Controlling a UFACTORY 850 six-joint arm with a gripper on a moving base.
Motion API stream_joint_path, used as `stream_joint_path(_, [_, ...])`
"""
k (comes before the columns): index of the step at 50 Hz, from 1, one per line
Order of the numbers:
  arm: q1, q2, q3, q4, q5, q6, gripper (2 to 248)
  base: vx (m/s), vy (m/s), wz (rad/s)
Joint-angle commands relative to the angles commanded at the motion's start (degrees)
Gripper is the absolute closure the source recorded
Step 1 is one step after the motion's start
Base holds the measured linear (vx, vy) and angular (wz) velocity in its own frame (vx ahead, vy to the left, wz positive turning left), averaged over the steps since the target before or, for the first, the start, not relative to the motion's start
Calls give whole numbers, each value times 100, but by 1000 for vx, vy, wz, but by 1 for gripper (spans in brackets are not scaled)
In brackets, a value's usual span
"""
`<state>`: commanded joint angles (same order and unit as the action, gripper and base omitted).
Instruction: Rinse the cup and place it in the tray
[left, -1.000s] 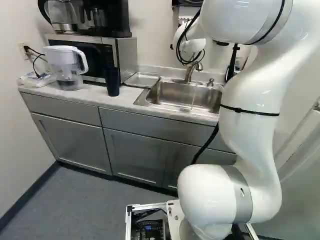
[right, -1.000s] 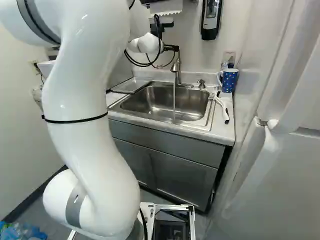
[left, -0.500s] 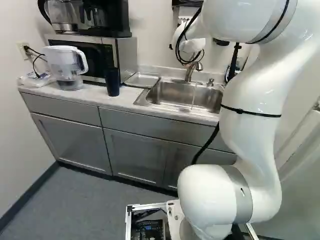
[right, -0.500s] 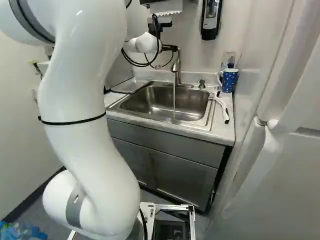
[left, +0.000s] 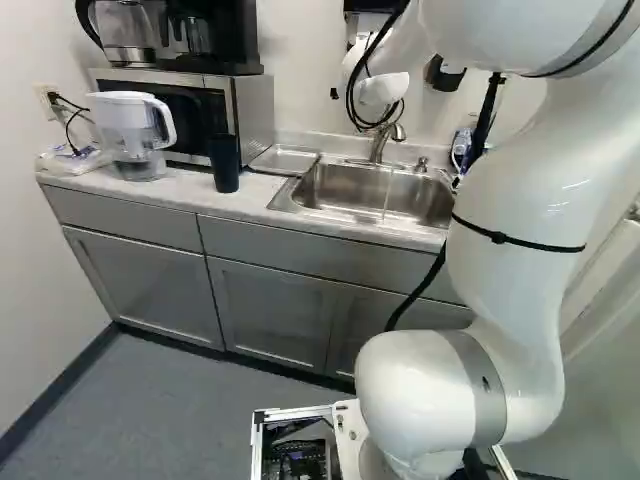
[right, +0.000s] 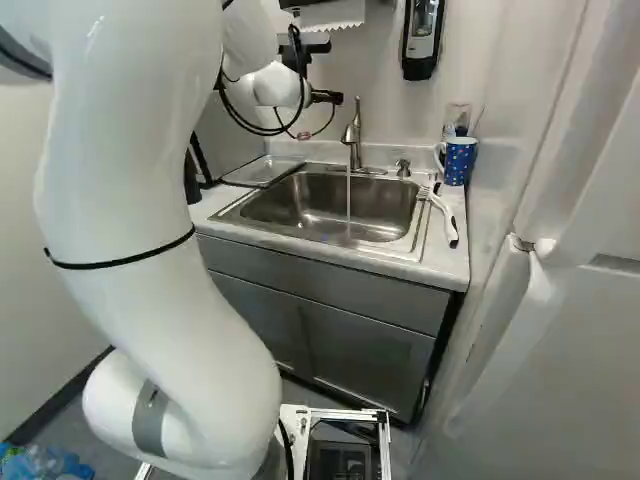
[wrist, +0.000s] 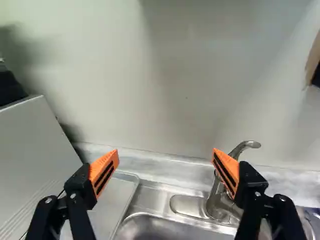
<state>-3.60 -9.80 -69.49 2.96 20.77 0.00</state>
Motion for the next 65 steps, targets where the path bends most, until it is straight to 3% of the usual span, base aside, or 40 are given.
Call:
stream_joint_path(24, [240,626,663,0,-453,0,3,0,0,0])
stream_joint_path(65, [244,1182,1224,0,-1929,0,3,0,0,0])
